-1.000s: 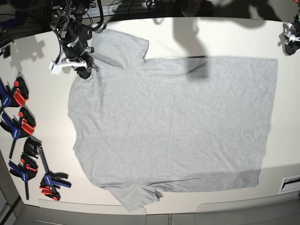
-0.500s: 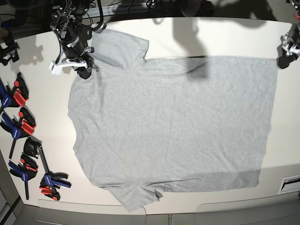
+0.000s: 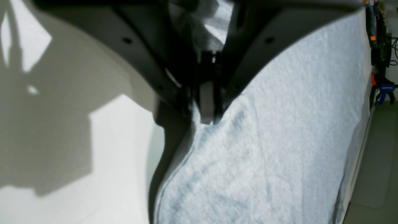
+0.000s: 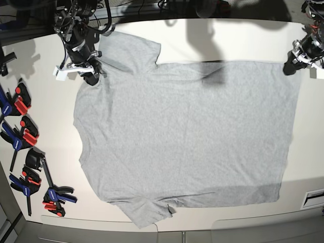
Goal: Fold the T-shirt properly
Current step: 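Move the left gripper to the other shoulder corner and grasp, then lift both shoulder corners and pull the shirt toward the robot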
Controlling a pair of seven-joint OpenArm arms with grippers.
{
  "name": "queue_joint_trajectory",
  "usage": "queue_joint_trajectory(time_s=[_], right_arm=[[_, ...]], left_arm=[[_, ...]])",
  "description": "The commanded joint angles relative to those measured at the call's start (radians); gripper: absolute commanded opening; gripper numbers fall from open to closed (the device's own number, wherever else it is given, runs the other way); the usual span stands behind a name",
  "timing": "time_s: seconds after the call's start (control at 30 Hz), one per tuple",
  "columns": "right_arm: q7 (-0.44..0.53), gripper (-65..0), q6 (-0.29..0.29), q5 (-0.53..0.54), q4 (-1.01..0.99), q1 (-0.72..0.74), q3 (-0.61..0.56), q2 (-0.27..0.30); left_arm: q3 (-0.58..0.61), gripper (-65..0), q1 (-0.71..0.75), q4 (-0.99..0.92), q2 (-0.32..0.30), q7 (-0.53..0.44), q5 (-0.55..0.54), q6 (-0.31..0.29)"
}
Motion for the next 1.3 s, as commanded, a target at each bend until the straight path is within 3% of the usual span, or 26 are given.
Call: queue_joint_trajectory(time_s=[0.0, 0.17, 0.3, 0.5, 0.7, 0.83, 1.07, 1.27], right_arm=[[-0.035, -65.0, -0.011, -0.027, 0.004, -0.003, -0.001, 0.001], [-0.084, -65.0, -0.011, -0.027, 0.013, -0.006, 0.008, 0.001], [-0.142, -65.0, 0.038, -0.027, 0.047, -0.038, 0.026, 0.008], [-0.158, -65.0, 0.05, -0.011, 0.106, -0.142, 0.097, 0.04], [-0.222, -65.0, 0.105, 0.132, 0.148, -0.237, 0.198, 0.039], [-0.256, -65.0, 0.129, 0.215, 0.16, -0.293, 0.258, 0.039], [-0.296, -65.0, 0.18, 0.328, 0.161, -0.359, 0.323, 0.039], [-0.288, -65.0, 0.222, 0.356, 0.161, -0.305, 0.322, 0.039]], left_arm=[[0.0, -65.0, 0.003, 0.005, -0.017, 0.002, 0.017, 0.007], [-0.002, -65.0, 0.004, 0.005, -0.023, -0.001, 0.017, 0.006], [-0.014, -65.0, 0.043, 0.009, -0.041, 0.004, 0.011, -0.066], [-0.133, -65.0, 0.156, 0.01, -0.042, 0.013, -0.079, -0.092], [-0.241, -65.0, 0.249, 0.01, -0.042, 0.138, -0.251, -0.106], [-0.263, -65.0, 0.309, 0.01, -0.042, 0.143, -0.305, -0.106], [-0.269, -65.0, 0.356, 0.012, -0.041, 0.232, -0.313, -0.106], [-0.277, -65.0, 0.346, 0.098, -0.021, 0.223, -0.313, -0.106]])
